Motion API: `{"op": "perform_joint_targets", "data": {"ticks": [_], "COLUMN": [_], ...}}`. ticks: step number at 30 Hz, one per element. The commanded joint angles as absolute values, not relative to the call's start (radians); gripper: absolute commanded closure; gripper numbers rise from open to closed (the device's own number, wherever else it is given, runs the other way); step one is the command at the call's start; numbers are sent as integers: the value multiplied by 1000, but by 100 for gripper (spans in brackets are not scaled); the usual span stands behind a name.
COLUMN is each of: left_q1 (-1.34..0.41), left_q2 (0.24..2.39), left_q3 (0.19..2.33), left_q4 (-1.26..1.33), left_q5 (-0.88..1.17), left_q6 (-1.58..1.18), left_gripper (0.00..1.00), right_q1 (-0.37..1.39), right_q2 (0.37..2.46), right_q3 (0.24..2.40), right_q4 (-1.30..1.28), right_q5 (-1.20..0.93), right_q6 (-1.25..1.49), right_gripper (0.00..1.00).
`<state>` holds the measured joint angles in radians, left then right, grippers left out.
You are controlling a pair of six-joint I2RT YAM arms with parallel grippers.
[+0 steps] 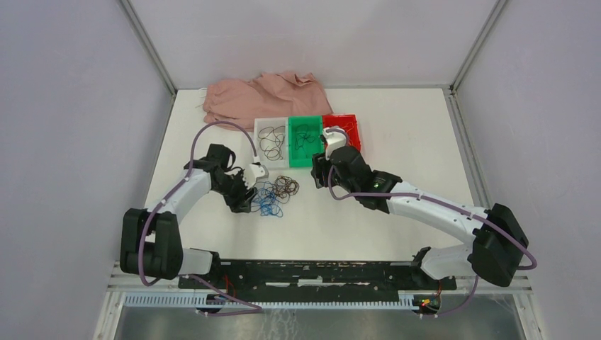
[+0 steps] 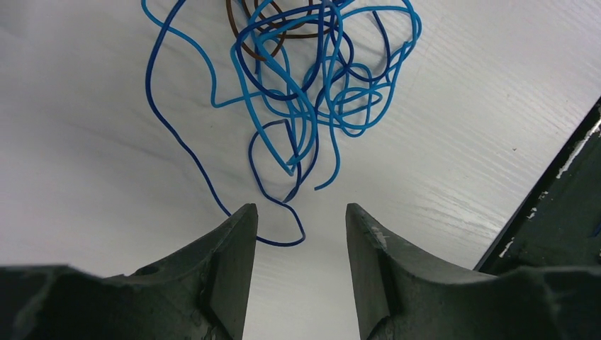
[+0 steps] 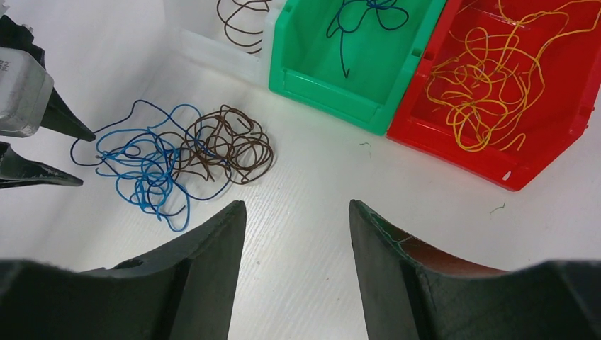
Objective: Untangle the cables
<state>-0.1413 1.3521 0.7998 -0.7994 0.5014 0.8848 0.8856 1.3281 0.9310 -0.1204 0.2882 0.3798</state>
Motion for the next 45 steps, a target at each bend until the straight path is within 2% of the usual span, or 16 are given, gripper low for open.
{"op": "perform_joint_targets", "data": {"ticks": [1,5,10,12,21,25,30,37,45], "left_q1": [-142,-145,-143,-142,-141,-142,-142,-149,-170], "left_q2": [1344,1372,1354,1318,1179,1159,1142,1123,1129], "left_q3": [783,774,788,801,945,1088,1309,1492,1539], "left_q4": [-699,-672,-737,-790,-967,-1089,-1195,-1175,-1141], "left_q5": [544,552,464,451,519,553,684,860,947], "left_q6": [958,969,1024,1058,1023,1012,944,807,687], "left_gripper": [46,55,88,96,97,97,97,97,97], "right_q1": [886,887,886,887,889,902,913,926,954], "right_q2": [1344,1351,1348,1351,1409,1406,1374,1352,1347], "right_q3": [973,977,982,989,1048,1051,1041,1045,1060], "right_q4": [-76,-72,-73,-73,-36,30,165,293,419], "right_q5": [282,264,259,256,177,118,-56,-211,-195], "right_q6": [390,403,400,396,416,391,355,347,405], "right_gripper": [39,41,41,42,43,39,30,25,23]}}
